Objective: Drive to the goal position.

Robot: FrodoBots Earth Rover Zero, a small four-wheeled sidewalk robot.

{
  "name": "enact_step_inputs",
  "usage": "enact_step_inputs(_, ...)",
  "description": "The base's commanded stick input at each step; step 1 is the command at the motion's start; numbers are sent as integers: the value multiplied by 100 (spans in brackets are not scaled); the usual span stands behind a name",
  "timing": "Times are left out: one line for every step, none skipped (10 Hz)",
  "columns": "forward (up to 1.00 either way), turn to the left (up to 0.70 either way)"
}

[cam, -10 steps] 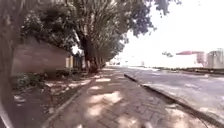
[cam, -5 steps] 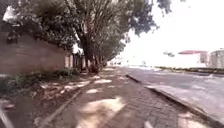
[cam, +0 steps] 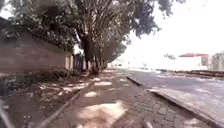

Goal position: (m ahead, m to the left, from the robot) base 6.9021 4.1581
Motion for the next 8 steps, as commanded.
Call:
enact_step_inputs(70, 0)
enact_step_inputs(70, 0)
enact_step_inputs(70, 0)
enact_step_inputs(70, 0)
enact_step_inputs(70, 0)
enact_step_inputs(70, 0)
enact_step_inputs(70, 0)
enact_step_inputs(70, 0)
